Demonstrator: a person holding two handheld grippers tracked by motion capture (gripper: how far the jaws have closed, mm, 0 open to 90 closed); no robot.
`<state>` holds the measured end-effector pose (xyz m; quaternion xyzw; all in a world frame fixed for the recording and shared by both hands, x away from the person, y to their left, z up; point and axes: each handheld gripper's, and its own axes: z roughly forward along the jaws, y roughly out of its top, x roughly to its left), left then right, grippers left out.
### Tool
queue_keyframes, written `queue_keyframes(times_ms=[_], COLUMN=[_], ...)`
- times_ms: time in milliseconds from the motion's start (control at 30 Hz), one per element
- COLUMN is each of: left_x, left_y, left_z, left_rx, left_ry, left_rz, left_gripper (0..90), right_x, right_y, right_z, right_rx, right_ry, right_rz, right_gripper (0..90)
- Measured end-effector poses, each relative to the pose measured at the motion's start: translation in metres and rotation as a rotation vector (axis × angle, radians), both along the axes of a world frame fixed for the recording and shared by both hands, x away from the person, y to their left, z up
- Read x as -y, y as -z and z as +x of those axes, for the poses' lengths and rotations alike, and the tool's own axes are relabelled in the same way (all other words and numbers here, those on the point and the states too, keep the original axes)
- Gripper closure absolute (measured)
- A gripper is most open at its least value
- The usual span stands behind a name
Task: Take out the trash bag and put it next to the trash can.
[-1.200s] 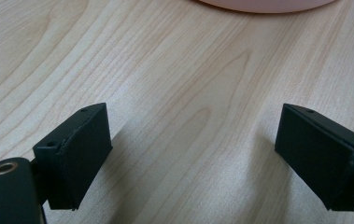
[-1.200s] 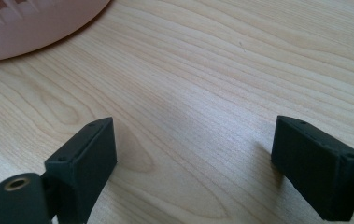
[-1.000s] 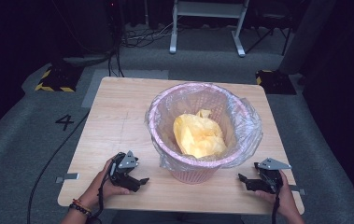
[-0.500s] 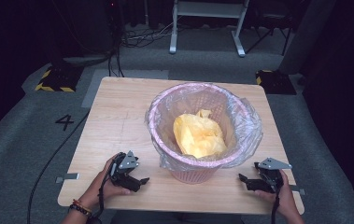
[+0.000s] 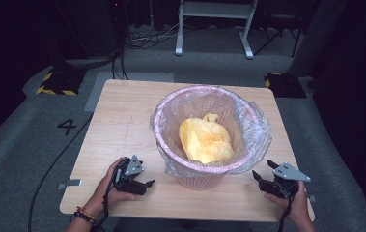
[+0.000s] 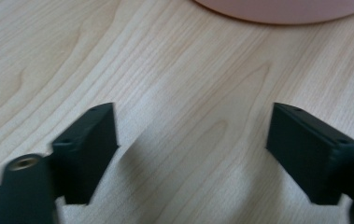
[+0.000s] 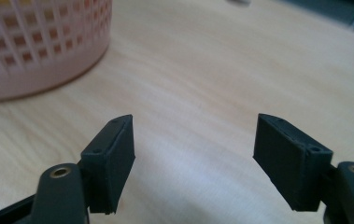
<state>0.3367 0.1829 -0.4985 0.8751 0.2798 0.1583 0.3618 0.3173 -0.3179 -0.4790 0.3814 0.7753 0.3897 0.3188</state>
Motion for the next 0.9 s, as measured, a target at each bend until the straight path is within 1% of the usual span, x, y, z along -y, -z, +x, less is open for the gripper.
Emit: queue_keyframes(times_ms=[33,67,100,167,233,300,333,367,400,433,467,533,567,667,700,800,900], left_x=[0.001,0.001,0.002,0.003,0.003,0.002,0.001,0.000,-0.001,-0.002,-0.004,-0.007,-0.008,-0.011,-0.011,-0.008,-0.004], left_y=[-0.001,-0.001,-0.002,-0.002,-0.003,-0.003,-0.003,-0.004,-0.004,-0.005,-0.005,-0.004,-0.005,-0.010,-0.014,-0.027,-0.044], left_z=[0.000,0.000,0.000,0.000,0.001,0.003,0.005,0.006,0.007,0.008,0.010,0.016,0.019,0.022,0.019,0.010,-0.002], left_rx=[0.003,0.002,0.006,0.020,0.023,0.027,0.021,0.021,0.033,0.058,0.076,0.082,0.079,0.064,0.088,0.150,0.214], left_ry=[0.003,0.002,-0.001,-0.003,-0.004,-0.001,0.004,0.009,0.011,0.015,0.016,0.010,0.005,0.001,0.003,0.009,0.017], left_rz=[-0.004,-0.009,-0.011,-0.012,-0.015,-0.014,-0.025,-0.025,-0.015,0.003,0.003,0.001,0.003,-0.062,-0.085,-0.121,-0.185], left_gripper=[18.2,17.3,15.7,17.9,16.7,17.1,17.1,17.2,17.7,18.6,19.1,19.3,19.2,19.3,19.2,19.3,19.2], right_x=[-0.001,-0.002,-0.002,-0.004,-0.006,-0.007,-0.007,-0.007,-0.007,-0.007,-0.007,-0.007,-0.006,-0.006,-0.006,-0.005,-0.006], right_y=[-0.002,-0.005,-0.007,-0.010,-0.012,-0.013,-0.013,-0.013,-0.014,-0.014,-0.014,-0.014,-0.014,-0.017,-0.019,-0.028,-0.040], right_z=[-0.001,-0.001,-0.002,-0.002,-0.002,-0.001,0.000,0.001,0.002,0.003,0.005,0.008,0.010,0.013,0.014,0.014,0.011], right_rx=[0.022,0.054,0.068,0.099,0.123,0.130,0.132,0.131,0.133,0.135,0.138,0.146,0.147,0.162,0.170,0.201,0.246], right_ry=[0.007,0.013,0.017,0.016,0.014,0.006,0.005,0.005,0.001,0.001,0.004,0.003,0.005,0.016,0.021,0.040,0.049], right_rz=[-0.001,-0.004,-0.006,-0.019,-0.035,-0.032,-0.033,-0.031,-0.029,-0.030,-0.036,-0.029,-0.021,-0.017,-0.014,-0.004,0.003], right_gripper=[29.1,29.1,29.1,29.1,29.1,29.1,29.1,29.1,29.1,29.1,29.2,29.1,29.2,29.2,29.2,29.9,31.1])
